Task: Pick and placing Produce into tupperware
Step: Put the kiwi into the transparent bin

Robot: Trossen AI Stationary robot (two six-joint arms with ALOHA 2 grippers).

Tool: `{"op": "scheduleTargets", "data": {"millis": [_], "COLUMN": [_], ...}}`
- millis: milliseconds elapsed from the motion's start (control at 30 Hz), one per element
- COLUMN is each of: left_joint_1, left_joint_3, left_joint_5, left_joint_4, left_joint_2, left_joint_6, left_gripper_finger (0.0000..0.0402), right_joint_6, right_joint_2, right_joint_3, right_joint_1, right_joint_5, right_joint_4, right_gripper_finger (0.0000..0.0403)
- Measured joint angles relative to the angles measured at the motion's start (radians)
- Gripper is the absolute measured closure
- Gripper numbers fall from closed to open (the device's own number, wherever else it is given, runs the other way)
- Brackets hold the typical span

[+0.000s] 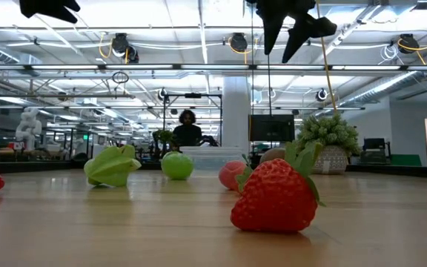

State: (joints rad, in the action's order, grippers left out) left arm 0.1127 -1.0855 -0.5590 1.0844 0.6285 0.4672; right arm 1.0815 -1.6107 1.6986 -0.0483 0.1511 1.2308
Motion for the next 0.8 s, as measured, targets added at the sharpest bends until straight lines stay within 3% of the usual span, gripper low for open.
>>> {"op": "scheduleTargets", "data": {"millis": [500, 800], "left_joint_1": [0.000, 0.000], "left_joint_3": [0.000, 0.000], "left_joint_5": [0.067, 0.064], "left_joint_4": [0.020, 0.021], "left_joint_2": [0.000, 0.000], "left_joint_6": [-0.023, -0.053], "left_gripper_finger": [0.0197, 0.0197], "right_joint_6": [-0.129, 0.167], "right_joint_2": [0.000, -0.006], "right_joint_3": [0.000, -0.007], "right_joint_1": [0.010, 0.010], "right_joint_5": [0.001, -0.020], "right_joint_4": [-0.294, -0.156], "right_gripper_finger": [0.0222, 0.0222]}}
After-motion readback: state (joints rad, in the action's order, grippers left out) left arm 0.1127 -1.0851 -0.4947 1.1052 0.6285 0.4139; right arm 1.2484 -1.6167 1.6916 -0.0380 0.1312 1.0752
